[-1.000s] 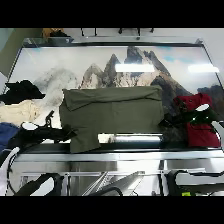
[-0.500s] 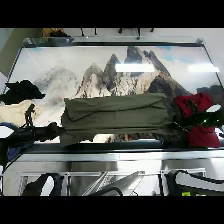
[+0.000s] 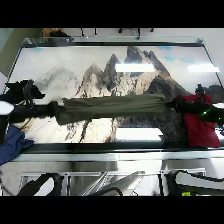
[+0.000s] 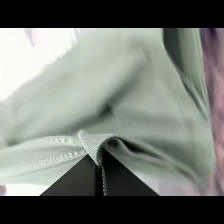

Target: Fold the shirts.

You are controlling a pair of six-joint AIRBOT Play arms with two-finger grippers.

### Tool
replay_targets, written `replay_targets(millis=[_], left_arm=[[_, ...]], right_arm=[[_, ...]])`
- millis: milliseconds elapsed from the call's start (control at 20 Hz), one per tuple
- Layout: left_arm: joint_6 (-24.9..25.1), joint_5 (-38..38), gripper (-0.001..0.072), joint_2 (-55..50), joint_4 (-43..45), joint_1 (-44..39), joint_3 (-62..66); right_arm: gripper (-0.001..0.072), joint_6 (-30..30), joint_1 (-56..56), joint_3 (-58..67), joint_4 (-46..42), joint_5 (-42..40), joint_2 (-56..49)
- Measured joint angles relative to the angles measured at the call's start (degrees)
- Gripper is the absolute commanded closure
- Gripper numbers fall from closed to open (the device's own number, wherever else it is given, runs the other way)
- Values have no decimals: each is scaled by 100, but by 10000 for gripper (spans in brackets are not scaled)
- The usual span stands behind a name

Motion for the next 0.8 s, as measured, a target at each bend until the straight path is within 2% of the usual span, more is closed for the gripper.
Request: replay_targets(millis=[300,350,400,450,500,550,600,750,800], left_arm=[[190,363,690,-1958,7,-334,1397],[208,404,689,-2225,9,-391,1606],[229,455,684,-2498,9,-446,1836],[247,472,415,-2741,9,-487,2061],[254,481,7,-2940,0,-514,2284],[260,479,41,-3112,-9,-535,2514],[238,450,42,-3248,-28,-546,2730],[133,310,42,-3473,-44,-542,3373],[101,229,42,-3510,-44,-538,3556]], right_arm=[[673,-1191,184,76,1460,-293,-1075],[575,-1357,245,81,1600,-306,-1202],[530,-1521,297,83,1703,-328,-1305],[530,-1635,323,101,1766,-350,-1370],[528,-1711,332,142,1781,-358,-1403],[409,-1775,317,234,1729,-350,-1401],[245,-1775,289,354,1565,-341,-1366],[164,-1429,210,914,658,-439,-1248],[52,-1207,201,1119,278,-466,-1246]])
